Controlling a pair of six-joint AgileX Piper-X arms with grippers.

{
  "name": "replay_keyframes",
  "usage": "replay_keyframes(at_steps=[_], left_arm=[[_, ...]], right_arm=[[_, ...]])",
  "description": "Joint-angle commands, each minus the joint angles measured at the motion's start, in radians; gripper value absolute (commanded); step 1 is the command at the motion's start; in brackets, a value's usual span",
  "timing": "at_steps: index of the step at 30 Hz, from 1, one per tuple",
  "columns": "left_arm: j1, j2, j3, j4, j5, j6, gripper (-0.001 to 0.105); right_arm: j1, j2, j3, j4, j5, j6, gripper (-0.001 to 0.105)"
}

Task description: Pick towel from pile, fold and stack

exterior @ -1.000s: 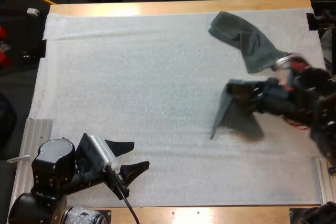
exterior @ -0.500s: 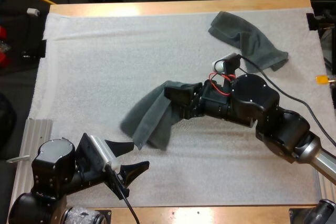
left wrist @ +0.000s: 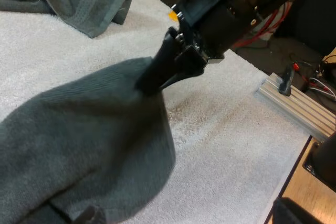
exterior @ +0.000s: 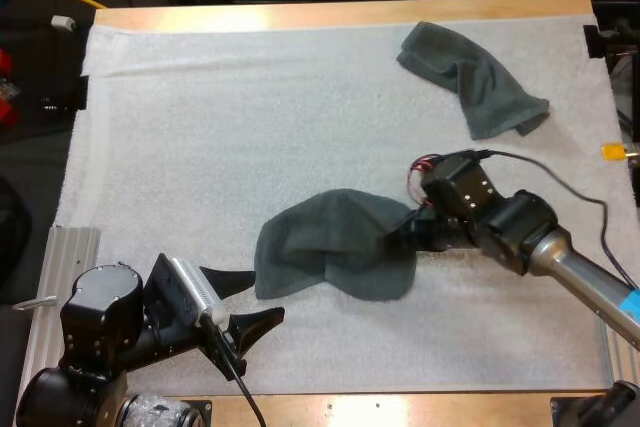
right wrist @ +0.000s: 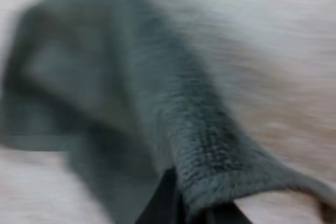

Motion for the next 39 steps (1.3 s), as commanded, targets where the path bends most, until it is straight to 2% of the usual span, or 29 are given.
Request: replay_keyframes(at_steps=[1,3,6,8,11,18,22,24,26,29,33,35,39], left_arm=[[-0.006,0.001,-0.007,0.004,0.005,-0.009,0.062],[-0.006,0.001,-0.007,0.004,0.005,-0.009,0.062],[-0.006,0.001,-0.007,0.004,0.005,-0.009,0.062],[-0.006,0.001,-0.007,0.004,0.005,-0.009,0.062],[-0.006,0.001,-0.007,0.004,0.005,-0.009,0.062],[-0.006,0.001,-0.007,0.004,0.005,-0.009,0.062],[-0.006,0.001,-0.007,0.022,-0.013,-0.017,0.062],[-0.006,0.001,-0.007,0.037,-0.065,-0.032,0.062],[-0.006,0.001,-0.007,0.076,-0.157,-0.033,0.062],[-0.006,0.001,-0.007,0.128,-0.256,-0.033,0.062],[-0.006,0.001,-0.007,0.166,-0.323,-0.033,0.062],[-0.006,0.001,-0.007,0.192,-0.355,-0.033,0.062],[-0.006,0.001,-0.005,0.226,-0.418,-0.031,0.062]], right_arm=[[-0.017,-0.013,-0.01,0.037,0.046,-0.025,0.0],[-0.037,-0.024,-0.01,0.065,0.065,-0.035,0.004],[-0.051,-0.056,-0.01,0.092,0.081,-0.049,0.023],[-0.051,-0.091,-0.01,0.1,0.087,-0.054,0.043],[-0.051,-0.14,-0.01,0.112,0.087,-0.053,0.057],[-0.048,-0.272,-0.01,0.261,0.087,-0.027,0.055],[-0.048,-0.363,-0.01,0.346,0.076,0.061,0.055],[-0.048,-0.405,-0.01,0.373,0.055,0.097,0.055],[-0.048,-0.454,-0.01,0.392,0.04,0.142,0.055],[-0.048,-0.5,-0.01,0.393,0.024,0.194,0.055],[-0.048,-0.524,-0.01,0.399,-0.016,0.268,0.055],[-0.046,-0.525,-0.001,0.4,-0.071,0.31,0.055],[-0.002,-0.525,0.046,0.397,-0.083,0.365,0.055]])
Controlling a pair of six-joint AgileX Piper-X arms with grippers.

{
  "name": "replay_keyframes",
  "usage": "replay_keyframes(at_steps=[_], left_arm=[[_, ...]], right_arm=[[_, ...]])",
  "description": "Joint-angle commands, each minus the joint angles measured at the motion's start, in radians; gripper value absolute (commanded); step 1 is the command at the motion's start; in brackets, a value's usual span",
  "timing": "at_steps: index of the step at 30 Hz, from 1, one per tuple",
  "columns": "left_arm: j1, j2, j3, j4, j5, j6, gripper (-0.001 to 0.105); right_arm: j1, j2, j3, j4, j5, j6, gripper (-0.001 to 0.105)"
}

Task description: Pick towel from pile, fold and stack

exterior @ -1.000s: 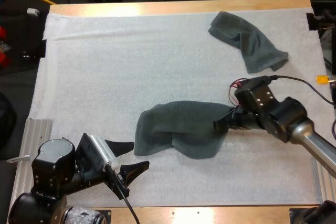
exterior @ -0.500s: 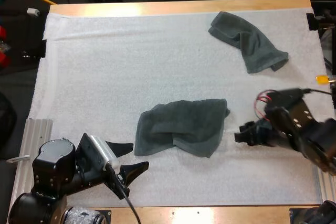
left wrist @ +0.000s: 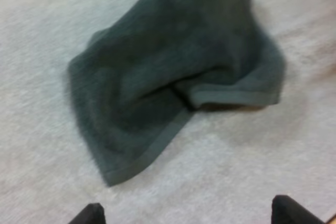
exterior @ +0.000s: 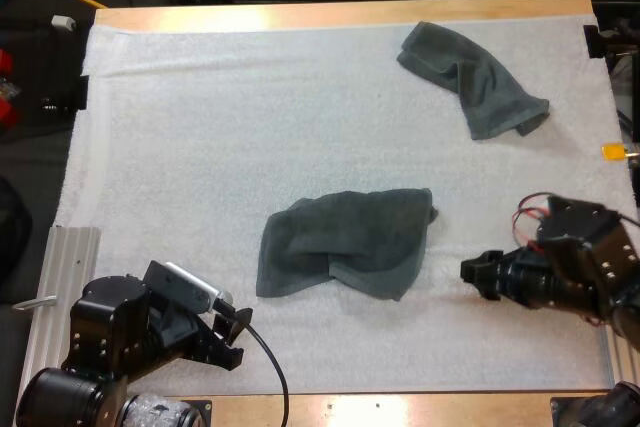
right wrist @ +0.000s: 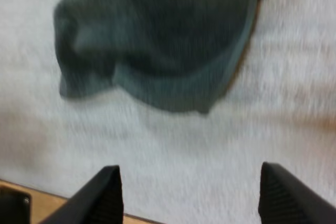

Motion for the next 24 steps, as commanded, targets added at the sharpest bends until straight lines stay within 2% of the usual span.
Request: replay_keyframes(at_steps=[1,4,8,11,14,22,24], left_arm=[[-0.006,0.001,-0.005,0.011,-0.03,-0.009,0.062],[-0.006,0.001,-0.005,0.013,-0.038,-0.009,0.062],[-0.006,0.001,-0.005,0.013,-0.038,-0.009,0.062],[-0.006,0.001,-0.005,0.013,-0.035,-0.009,0.062],[-0.006,0.001,-0.005,0.013,-0.036,-0.009,0.062],[-0.006,0.001,-0.005,0.021,-0.036,-0.009,0.062],[-0.006,0.001,-0.005,0.021,-0.036,-0.009,0.062]], right_arm=[[0.025,-0.002,0.022,0.001,-0.014,0.032,0.055],[0.098,-0.002,0.094,-0.069,0.004,0.094,0.055],[0.183,0.005,0.216,-0.277,0.02,0.221,0.055],[0.202,0.036,0.306,-0.441,0.025,0.348,0.055],[0.202,0.096,0.363,-0.562,0.025,0.421,0.055],[0.202,0.285,0.393,-0.732,0.02,0.444,0.055],[0.202,0.342,0.393,-0.792,0.02,0.476,0.055]])
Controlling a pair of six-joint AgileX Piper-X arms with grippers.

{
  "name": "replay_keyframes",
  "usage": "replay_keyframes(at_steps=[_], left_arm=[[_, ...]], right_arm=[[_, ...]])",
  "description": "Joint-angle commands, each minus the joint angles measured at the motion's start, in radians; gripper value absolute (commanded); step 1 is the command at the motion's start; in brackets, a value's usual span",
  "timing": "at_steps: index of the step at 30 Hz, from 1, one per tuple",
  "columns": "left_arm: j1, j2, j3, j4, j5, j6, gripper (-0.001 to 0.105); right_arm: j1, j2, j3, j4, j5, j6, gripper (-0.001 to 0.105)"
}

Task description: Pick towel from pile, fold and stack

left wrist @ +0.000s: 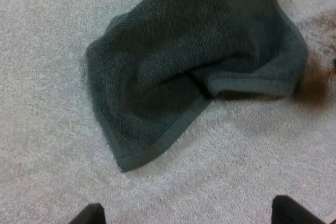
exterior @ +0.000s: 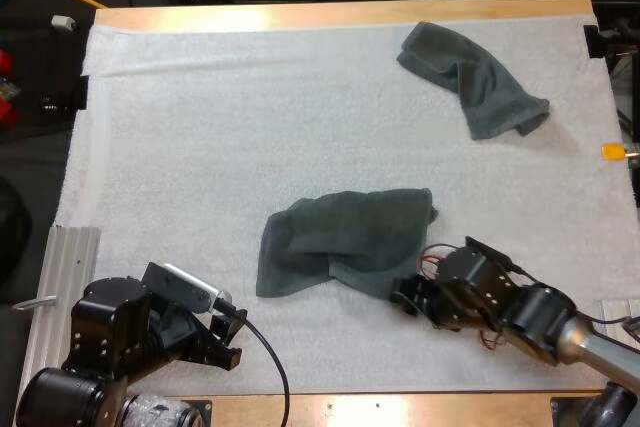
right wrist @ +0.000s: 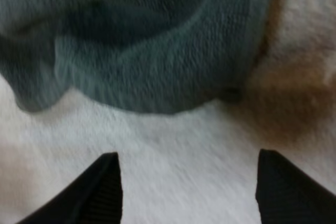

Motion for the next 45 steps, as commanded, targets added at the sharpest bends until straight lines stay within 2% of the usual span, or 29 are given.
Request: replay_keyframes(at_steps=[1,10,16,23,25,26,27,34,43,45], left_arm=[[-0.006,0.001,-0.005,0.005,-0.01,-0.009,0.062],[-0.006,0.001,-0.005,0.028,0.015,-0.009,0.062],[-0.006,0.001,-0.005,0.061,0.015,-0.009,0.062],[-0.006,0.001,-0.005,0.063,0.015,-0.009,0.062],[-0.006,0.001,-0.005,0.063,0.021,-0.009,0.062],[-0.006,0.001,-0.005,0.063,0.025,-0.009,0.062],[-0.006,0.001,-0.005,0.063,0.03,-0.009,0.062],[-0.006,0.001,-0.005,0.063,0.036,-0.005,0.062],[-0.006,0.001,-0.005,0.054,0.04,-0.001,0.062],[-0.006,0.001,-0.005,0.043,0.087,0.016,0.062]], right_arm=[[0.001,0.021,-0.001,-0.04,0.002,0.016,0.055],[0.001,0.207,-0.001,-0.147,0.002,0.112,0.054],[0.001,0.255,-0.001,-0.235,0.002,0.132,0.031],[0.001,0.295,-0.001,-0.25,0.002,0.156,0.024],[0.001,0.295,-0.001,-0.25,0.004,0.154,0.012],[0.001,0.295,-0.001,-0.25,0.004,0.154,0.002],[0.001,0.295,-0.001,-0.25,0.006,0.151,0.0],[0.001,0.259,-0.001,-0.215,0.007,0.051,0.0],[0.001,0.066,-0.004,0.005,0.023,-0.132,0.0],[0.001,0.003,-0.004,0.084,0.026,-0.171,0.0]])
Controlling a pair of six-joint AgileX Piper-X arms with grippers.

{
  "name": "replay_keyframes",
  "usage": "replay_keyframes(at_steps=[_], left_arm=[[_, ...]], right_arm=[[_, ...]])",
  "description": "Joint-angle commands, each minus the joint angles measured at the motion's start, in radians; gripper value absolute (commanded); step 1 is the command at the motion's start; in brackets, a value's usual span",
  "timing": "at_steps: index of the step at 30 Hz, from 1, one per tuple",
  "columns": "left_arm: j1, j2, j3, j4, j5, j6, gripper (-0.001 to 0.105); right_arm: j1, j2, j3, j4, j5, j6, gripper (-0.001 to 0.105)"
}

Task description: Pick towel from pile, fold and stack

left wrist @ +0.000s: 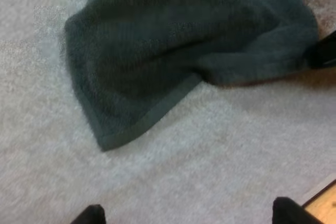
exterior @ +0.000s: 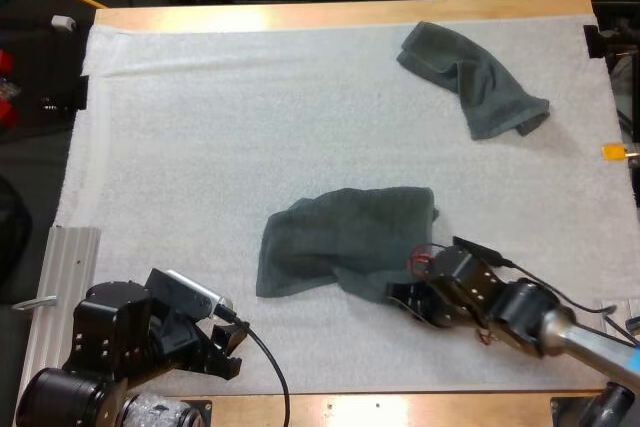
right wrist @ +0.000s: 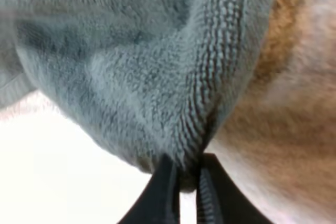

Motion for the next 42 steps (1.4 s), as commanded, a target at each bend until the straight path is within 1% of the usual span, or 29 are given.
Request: replay_keyframes(at_steps=[1,3,6,9,13,16,18,22,24,27,33,42], left_arm=[[-0.006,0.001,-0.005,-0.014,0.039,0.006,0.062],[-0.006,0.001,-0.005,-0.023,0.091,0.014,0.062],[-0.006,0.001,-0.005,-0.039,0.131,0.016,0.062],[-0.006,0.001,0.003,-0.068,0.157,0.021,0.062],[-0.008,0.001,0.019,-0.101,0.194,0.021,0.062],[-0.034,0.001,0.045,-0.13,0.188,0.019,0.062],[-0.049,0.006,0.075,-0.145,0.174,0.004,0.062],[-0.052,0.042,0.125,-0.155,0.161,-0.013,0.062],[-0.052,0.078,0.149,-0.184,0.163,-0.035,0.062],[-0.052,0.132,0.163,-0.222,0.163,-0.042,0.062],[-0.052,0.299,0.163,-0.31,0.163,-0.048,0.062],[-0.052,0.559,0.163,-0.409,0.163,-0.048,0.062]], right_arm=[[0.001,-0.035,-0.004,0.059,0.006,-0.032,0.0],[0.001,-0.094,-0.004,0.151,0.019,-0.049,0.0],[0.001,-0.165,-0.004,0.263,0.033,-0.092,0.0],[0.001,-0.218,-0.004,0.328,0.035,-0.106,0.0],[0.001,-0.257,-0.004,0.352,0.05,-0.106,0.0],[0.001,-0.263,-0.004,0.349,0.05,-0.106,0.0],[0.001,-0.263,-0.004,0.349,0.05,-0.106,0.0],[0.001,-0.263,-0.004,0.349,0.05,-0.106,0.0],[0.001,-0.263,-0.004,0.349,0.05,-0.106,0.0],[0.001,-0.263,-0.004,0.349,0.05,-0.106,0.0],[0.001,-0.263,-0.004,0.349,0.05,-0.103,0.0],[0.001,-0.263,-0.004,0.349,0.05,-0.101,0.0]])
